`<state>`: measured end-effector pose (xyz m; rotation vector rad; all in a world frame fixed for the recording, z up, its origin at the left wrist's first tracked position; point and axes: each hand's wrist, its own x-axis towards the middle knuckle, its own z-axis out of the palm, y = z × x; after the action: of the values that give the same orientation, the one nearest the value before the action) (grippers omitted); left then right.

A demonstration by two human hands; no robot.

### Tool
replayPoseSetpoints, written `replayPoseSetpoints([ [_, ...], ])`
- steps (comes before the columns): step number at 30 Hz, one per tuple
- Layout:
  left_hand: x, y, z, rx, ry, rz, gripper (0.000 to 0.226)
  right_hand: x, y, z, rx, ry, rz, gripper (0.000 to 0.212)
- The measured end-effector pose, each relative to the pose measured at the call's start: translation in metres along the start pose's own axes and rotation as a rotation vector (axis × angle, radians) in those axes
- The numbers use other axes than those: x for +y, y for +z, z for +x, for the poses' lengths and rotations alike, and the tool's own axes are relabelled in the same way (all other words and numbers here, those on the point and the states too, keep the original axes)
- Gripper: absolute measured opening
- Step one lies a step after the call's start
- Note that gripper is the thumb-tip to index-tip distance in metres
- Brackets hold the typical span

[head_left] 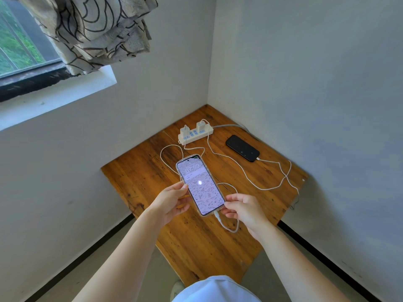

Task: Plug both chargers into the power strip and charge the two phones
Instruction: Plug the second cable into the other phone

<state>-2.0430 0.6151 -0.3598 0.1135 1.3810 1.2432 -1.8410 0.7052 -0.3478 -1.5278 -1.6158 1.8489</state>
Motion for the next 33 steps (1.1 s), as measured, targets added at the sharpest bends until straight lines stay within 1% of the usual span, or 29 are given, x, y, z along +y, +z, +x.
replayPoseSetpoints([
  [15, -0.0027, 0.0045, 0.0003, -0.004, 0.010, -0.026, 0.030, 0.0017, -0.0070, 0.0020, -0.012, -0.005, 0.003, 0.016],
  [25, -0.0034, 0.0053, 0.0000, -0.001, 0.015, -0.031, 0.027, 0.0030, -0.0080, 0.0037, -0.021, -0.014, 0.006, 0.015],
  [33, -0.0038, 0.0054, -0.0025, -0.007, 0.017, -0.040, 0.021, 0.0040, -0.0092, 0.0049, -0.031, -0.019, 0.014, 0.013],
])
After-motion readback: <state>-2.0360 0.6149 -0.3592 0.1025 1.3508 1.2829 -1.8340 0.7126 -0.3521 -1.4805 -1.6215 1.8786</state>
